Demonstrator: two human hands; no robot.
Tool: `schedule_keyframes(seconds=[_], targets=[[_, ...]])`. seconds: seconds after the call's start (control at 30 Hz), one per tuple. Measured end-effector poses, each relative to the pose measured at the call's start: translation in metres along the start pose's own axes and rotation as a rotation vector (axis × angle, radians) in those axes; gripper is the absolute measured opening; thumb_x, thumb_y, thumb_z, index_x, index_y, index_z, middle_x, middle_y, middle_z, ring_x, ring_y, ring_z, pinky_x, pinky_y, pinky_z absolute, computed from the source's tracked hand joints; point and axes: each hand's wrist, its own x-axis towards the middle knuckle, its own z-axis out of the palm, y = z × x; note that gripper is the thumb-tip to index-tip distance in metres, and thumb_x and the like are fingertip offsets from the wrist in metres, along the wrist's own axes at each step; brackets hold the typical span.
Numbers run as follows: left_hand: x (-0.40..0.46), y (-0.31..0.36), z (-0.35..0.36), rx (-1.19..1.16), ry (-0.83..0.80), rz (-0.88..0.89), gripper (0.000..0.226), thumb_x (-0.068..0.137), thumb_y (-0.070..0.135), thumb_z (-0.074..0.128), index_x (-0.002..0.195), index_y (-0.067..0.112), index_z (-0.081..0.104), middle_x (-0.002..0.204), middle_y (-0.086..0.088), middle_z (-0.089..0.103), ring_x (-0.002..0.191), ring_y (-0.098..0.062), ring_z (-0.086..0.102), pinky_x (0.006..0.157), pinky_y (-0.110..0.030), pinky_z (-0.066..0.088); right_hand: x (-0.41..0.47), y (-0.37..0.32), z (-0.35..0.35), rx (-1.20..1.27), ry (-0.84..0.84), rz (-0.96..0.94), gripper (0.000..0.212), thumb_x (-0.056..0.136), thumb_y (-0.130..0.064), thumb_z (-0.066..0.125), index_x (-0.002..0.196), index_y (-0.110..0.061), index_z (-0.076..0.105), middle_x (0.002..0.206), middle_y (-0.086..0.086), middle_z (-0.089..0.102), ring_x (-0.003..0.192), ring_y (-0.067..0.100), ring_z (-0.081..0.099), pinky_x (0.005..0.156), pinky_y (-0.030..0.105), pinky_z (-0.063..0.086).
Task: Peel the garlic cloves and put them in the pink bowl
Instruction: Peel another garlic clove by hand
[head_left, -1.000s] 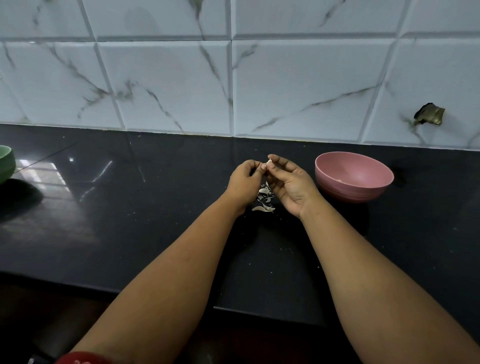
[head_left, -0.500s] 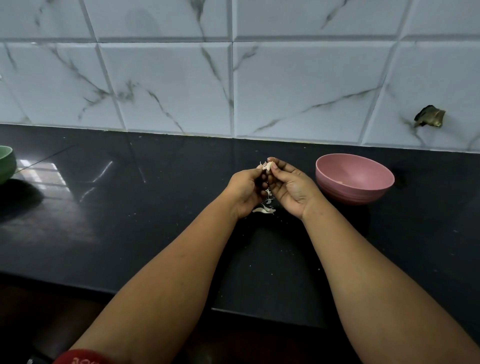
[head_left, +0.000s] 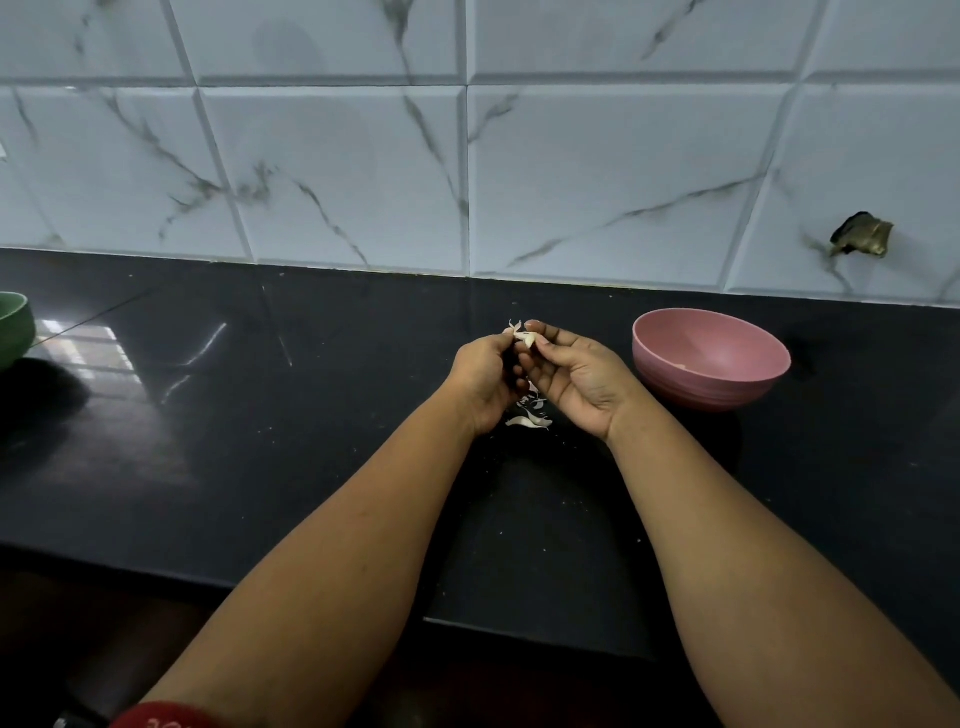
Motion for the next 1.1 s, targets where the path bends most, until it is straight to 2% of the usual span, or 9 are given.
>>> schedule_keyframes(seconds=[0.13,0.3,0.43,0.57,0.67,0.77,0.87,1.0,1.1], targets=[[0.002,0.001,-0.001,-0.002,0.043,0.021,0.028,0.103,0.02,0.039,0.088,0.01,0.061,0.067,0.002,0.051,0.052,-0.007,0.044,0.049,-0.019,0.036,0.002,0.002,-0.001,-0.068,-0.026,-0.032,0.023,0.097,0.003,0.044,0.103,-0.004,0.064,0.084,0.006,0.068,0.072,0.01,0.06,0.069,0.017,0.054],[0.003,0.007,-0.006,0.01,0.184,0.099,0.028,0.09,0.013,0.042,0.062,0.017,0.045,0.053,0.005,0.044,0.047,-0.011,0.038,0.048,-0.024,0.034,0.002,0.002,-0.003,-0.087,-0.006,-0.043,0.024,0.096,0.005,0.046,0.106,-0.006,0.065,0.087,0.004,0.069,0.073,0.006,0.063,0.07,0.016,0.053],[0.007,0.008,-0.016,0.474,0.295,0.288,0.028,0.094,0.027,0.055,0.068,0.016,0.053,0.058,0.006,0.046,0.054,-0.012,0.041,0.056,-0.027,0.036,0.003,0.001,-0.004,-0.045,0.028,-0.06,0.024,0.095,0.007,0.047,0.105,-0.005,0.065,0.088,0.005,0.07,0.074,0.008,0.065,0.072,0.017,0.055],[0.01,0.001,-0.022,0.827,0.313,0.442,0.029,0.085,0.01,0.066,0.069,0.021,0.045,0.069,0.002,0.058,0.063,-0.02,0.065,0.066,-0.035,0.053,0.004,0.002,-0.005,-0.03,0.046,-0.083,0.024,0.093,0.009,0.049,0.103,-0.004,0.066,0.09,0.007,0.069,0.081,0.012,0.066,0.076,0.019,0.056],[0.012,-0.001,-0.022,0.848,0.301,0.449,0.024,0.087,0.007,0.065,0.082,0.028,0.055,0.083,0.004,0.063,0.079,-0.023,0.068,0.075,-0.039,0.057,0.004,0.003,-0.005,-0.046,0.076,-0.097,0.023,0.092,0.01,0.05,0.102,-0.004,0.066,0.09,0.008,0.067,0.08,0.011,0.068,0.074,0.019,0.057],[0.012,0.0,-0.02,0.795,0.285,0.529,0.011,0.087,0.023,0.071,0.08,0.027,0.064,0.077,0.002,0.068,0.07,-0.018,0.065,0.068,-0.035,0.056,0.004,0.004,-0.005,-0.08,0.113,-0.112,0.022,0.092,0.01,0.052,0.101,-0.004,0.067,0.09,0.008,0.068,0.076,0.01,0.069,0.07,0.018,0.056],[0.01,0.001,-0.02,0.814,0.302,0.571,0.02,0.086,0.04,0.072,0.075,0.024,0.068,0.067,0.006,0.067,0.062,-0.009,0.061,0.065,-0.028,0.053,0.004,0.004,-0.006,-0.107,0.138,-0.12,0.02,0.091,0.008,0.055,0.101,-0.005,0.067,0.093,0.007,0.069,0.078,0.01,0.069,0.069,0.018,0.056],[0.007,0.0,-0.016,0.748,0.192,0.576,0.008,0.086,0.03,0.075,0.083,0.022,0.074,0.07,0.009,0.068,0.063,-0.006,0.06,0.064,-0.029,0.052,0.004,0.005,-0.007,-0.179,0.158,-0.118,0.019,0.089,0.005,0.06,0.098,-0.009,0.069,0.088,0.004,0.071,0.077,0.009,0.067,0.069,0.018,0.056],[0.007,-0.002,-0.014,0.768,0.155,0.576,0.002,0.088,0.021,0.072,0.087,0.021,0.075,0.081,0.006,0.073,0.08,-0.01,0.069,0.077,-0.031,0.058,0.003,0.006,-0.007,-0.216,0.148,-0.133,0.018,0.088,0.005,0.061,0.097,-0.009,0.07,0.085,0.002,0.073,0.076,0.007,0.068,0.071,0.018,0.056]])
